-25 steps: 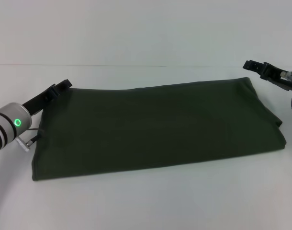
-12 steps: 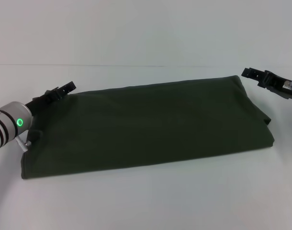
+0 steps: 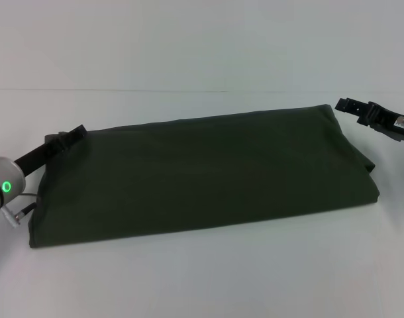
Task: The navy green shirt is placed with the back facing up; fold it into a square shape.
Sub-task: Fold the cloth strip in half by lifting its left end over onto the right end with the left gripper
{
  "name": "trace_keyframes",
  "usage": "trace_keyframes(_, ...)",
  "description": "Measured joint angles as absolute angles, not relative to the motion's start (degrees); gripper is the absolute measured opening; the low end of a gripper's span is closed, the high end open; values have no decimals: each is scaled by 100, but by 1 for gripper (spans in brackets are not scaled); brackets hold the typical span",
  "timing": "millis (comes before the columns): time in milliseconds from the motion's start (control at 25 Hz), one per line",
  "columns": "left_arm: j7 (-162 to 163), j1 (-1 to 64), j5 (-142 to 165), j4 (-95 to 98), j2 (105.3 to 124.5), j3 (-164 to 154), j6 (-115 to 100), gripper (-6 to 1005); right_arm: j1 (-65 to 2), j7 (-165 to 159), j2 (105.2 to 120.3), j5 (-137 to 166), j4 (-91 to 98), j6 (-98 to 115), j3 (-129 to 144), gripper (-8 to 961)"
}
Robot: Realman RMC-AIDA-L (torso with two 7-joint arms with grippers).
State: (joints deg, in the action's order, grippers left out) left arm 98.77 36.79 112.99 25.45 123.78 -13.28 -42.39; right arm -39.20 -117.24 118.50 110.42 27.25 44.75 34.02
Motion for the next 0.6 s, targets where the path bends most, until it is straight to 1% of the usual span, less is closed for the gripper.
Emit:
trace_keyframes(200, 9878, 3398, 11149, 2789, 12393, -1295, -4476, 848, -3884, -11657, 11829, 11025, 2726, 4597, 3401, 737)
trace_keyframes(400, 9722, 2986, 10278, 2945, 12393, -1091, -4928, 848, -3815, -11498, 11797, 11021, 2737, 4887, 3344, 734)
trace_keyframes(600, 9948, 2737, 10325, 3073, 12328, -1110, -6053, 848, -3600, -11491, 11700, 11039, 2912, 5678, 3387, 734)
